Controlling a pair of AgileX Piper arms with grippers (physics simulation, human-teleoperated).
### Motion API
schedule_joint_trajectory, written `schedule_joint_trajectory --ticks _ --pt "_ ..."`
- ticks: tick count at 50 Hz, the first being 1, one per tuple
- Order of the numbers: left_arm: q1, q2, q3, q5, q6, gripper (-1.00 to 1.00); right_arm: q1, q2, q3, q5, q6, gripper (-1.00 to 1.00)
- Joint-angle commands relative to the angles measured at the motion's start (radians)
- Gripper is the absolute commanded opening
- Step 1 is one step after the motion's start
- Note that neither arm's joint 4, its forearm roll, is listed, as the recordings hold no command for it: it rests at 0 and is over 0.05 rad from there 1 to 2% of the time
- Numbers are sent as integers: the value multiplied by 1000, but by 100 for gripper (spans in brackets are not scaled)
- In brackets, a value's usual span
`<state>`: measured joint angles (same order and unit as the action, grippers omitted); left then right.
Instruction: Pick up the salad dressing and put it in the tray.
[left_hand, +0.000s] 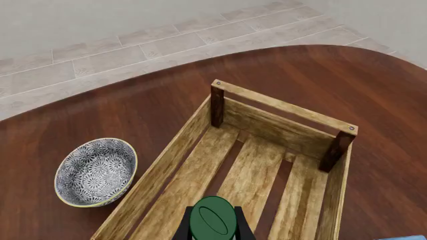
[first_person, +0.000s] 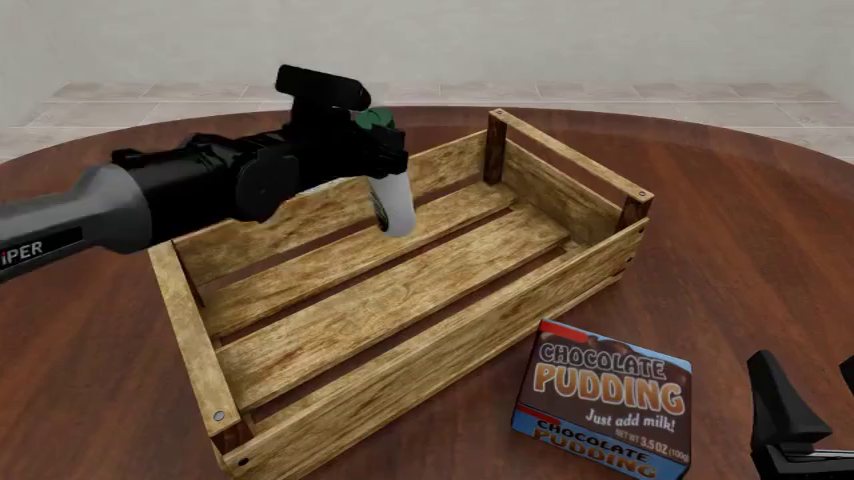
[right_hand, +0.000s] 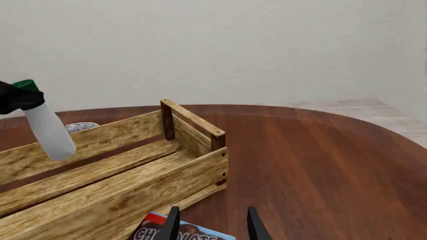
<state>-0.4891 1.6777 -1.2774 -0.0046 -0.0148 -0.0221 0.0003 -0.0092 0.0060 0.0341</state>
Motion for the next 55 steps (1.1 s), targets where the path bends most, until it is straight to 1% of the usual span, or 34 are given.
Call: schedule_joint_trajectory --ticks 1,5,25,41,55 --pt "5 60 26 -64 -2 -100 -4 0 2 -2 4 100" --pt "9 81 33 -83 -13 -100 -5 0 1 0 6 100" --pt "51 140 55 -143 -23 -100 -11 0 -2 8 6 100" --pt "43 171 65 -163 -49 -100 -17 0 -1 8 10 100" --pt "39 195 75 -180 -39 -100 -22 0 -5 10 17 100"
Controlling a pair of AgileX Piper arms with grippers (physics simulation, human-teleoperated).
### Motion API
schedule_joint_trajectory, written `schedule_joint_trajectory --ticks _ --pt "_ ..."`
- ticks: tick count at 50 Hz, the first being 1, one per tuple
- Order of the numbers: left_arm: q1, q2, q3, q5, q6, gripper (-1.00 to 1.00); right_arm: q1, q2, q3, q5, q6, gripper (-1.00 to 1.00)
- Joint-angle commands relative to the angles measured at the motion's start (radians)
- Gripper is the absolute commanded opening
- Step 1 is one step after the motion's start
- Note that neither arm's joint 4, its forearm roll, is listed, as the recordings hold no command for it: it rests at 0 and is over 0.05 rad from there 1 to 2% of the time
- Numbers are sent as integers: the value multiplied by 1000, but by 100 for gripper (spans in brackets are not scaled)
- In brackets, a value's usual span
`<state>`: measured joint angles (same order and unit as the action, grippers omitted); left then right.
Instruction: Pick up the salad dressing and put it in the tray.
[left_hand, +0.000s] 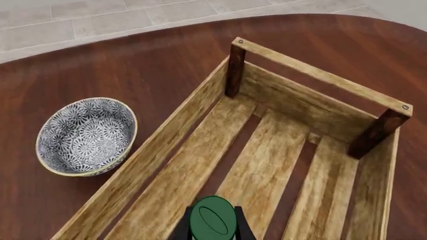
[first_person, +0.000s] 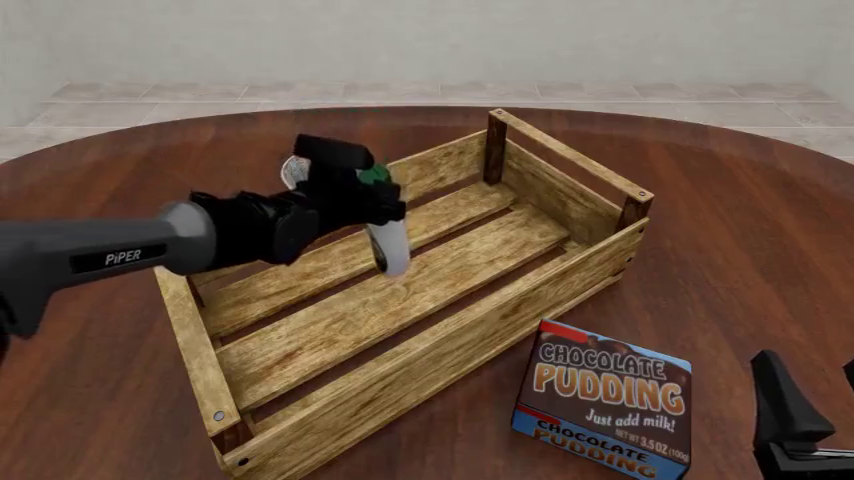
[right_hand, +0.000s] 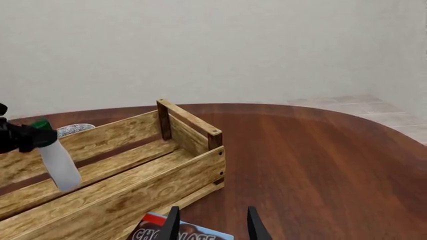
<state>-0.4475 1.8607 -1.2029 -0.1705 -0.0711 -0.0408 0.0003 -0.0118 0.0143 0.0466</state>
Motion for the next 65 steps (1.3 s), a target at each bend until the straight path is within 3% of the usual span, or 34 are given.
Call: schedule_joint_trajectory --ticks 1,65 --pt "-2 13 1 -15 17 -100 -4 0 -2 1 5 100" --pt "1 128 12 -88 32 -100 -20 0 0 -5 21 100"
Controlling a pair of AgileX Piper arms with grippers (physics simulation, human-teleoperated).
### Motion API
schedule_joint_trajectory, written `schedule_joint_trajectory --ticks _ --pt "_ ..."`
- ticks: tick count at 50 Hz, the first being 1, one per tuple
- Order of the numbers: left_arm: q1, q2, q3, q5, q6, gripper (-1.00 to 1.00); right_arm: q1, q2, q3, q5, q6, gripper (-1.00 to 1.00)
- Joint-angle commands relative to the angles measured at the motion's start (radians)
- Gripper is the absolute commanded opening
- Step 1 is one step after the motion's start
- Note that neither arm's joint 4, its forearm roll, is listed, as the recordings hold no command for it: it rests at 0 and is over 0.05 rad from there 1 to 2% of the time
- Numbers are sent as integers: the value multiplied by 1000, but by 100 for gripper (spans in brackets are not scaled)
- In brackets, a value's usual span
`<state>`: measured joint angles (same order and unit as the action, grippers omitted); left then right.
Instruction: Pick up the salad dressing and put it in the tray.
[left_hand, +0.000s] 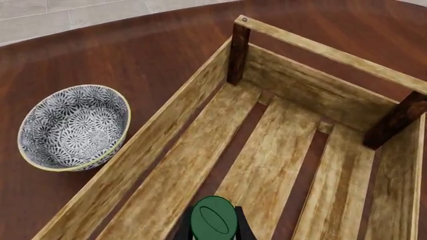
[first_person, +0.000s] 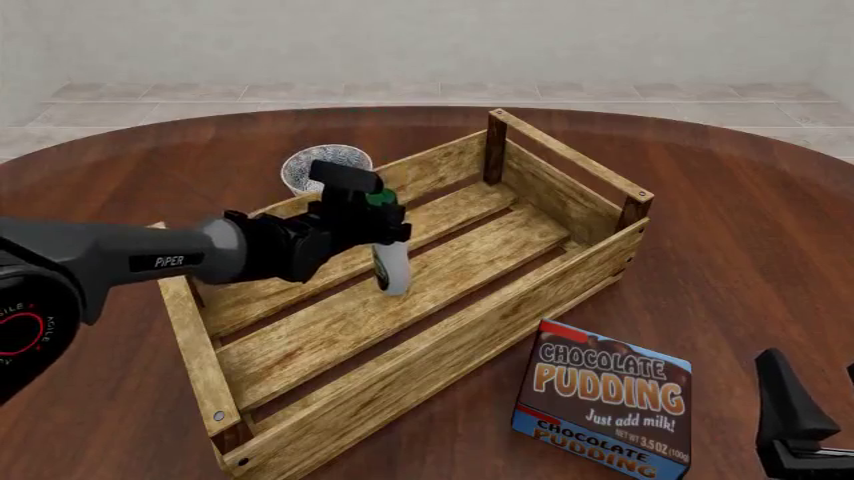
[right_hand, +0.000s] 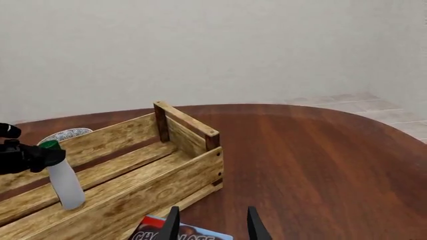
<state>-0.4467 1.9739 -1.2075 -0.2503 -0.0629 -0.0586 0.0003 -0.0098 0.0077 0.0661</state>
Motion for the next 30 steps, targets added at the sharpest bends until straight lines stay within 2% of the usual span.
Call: schedule_joint_trajectory --ticks 1,7,8,30 --pt "0 14 16 -8 24 -100 -2 0 -2 1 1 100" --pt "1 7 20 -9 37 -100 -1 0 0 -1 2 100" --pt "4 9 16 -2 44 100 0 0 0 -1 2 100" --pt "3 -25 11 20 52 100 7 0 -7 8 -3 100"
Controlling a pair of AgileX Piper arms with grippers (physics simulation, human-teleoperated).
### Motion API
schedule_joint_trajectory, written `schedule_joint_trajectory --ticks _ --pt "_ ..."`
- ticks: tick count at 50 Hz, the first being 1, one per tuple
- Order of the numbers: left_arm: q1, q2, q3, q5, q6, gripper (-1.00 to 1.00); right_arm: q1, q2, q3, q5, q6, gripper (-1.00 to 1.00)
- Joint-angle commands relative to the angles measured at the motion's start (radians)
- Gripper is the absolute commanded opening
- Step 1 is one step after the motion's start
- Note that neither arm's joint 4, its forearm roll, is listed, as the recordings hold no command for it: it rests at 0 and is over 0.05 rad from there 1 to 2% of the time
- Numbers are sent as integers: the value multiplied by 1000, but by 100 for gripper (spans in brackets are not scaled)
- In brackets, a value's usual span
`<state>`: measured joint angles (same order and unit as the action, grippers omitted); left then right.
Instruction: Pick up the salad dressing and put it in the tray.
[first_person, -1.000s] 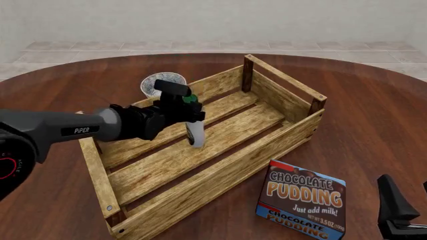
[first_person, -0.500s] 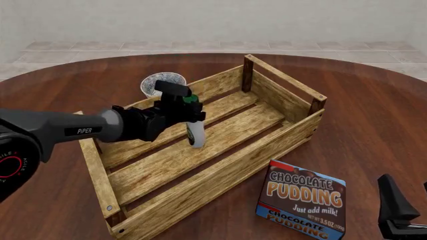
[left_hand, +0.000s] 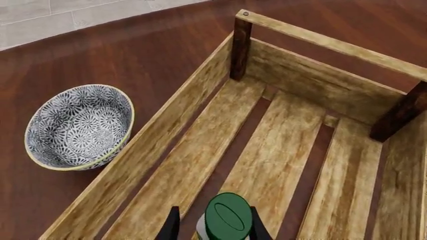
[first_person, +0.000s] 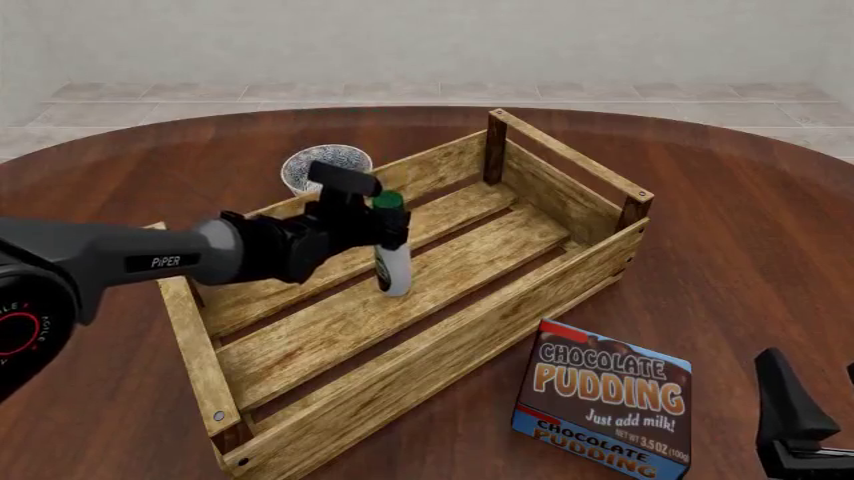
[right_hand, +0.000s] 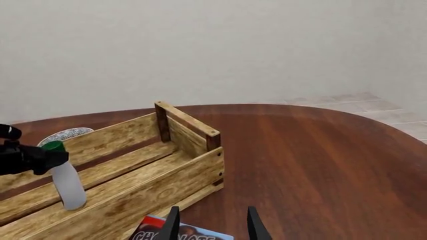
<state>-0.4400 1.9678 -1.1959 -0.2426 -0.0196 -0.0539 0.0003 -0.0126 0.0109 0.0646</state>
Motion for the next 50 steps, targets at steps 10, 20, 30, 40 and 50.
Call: schedule_joint_trajectory --ticks 10,20,30,40,50 --pt "-13 -42 -2 25 13 100 3 0 2 -2 -2 100" --pt "-16 -48 -1 25 14 100 3 0 0 0 -3 100" --pt "-24 -60 -1 31 19 100 2 0 2 -3 -2 100" --pt "-25 -75 -4 41 25 100 3 0 -1 -1 -3 100" --pt "-29 -91 -8 52 33 100 2 0 -2 -2 -2 100"
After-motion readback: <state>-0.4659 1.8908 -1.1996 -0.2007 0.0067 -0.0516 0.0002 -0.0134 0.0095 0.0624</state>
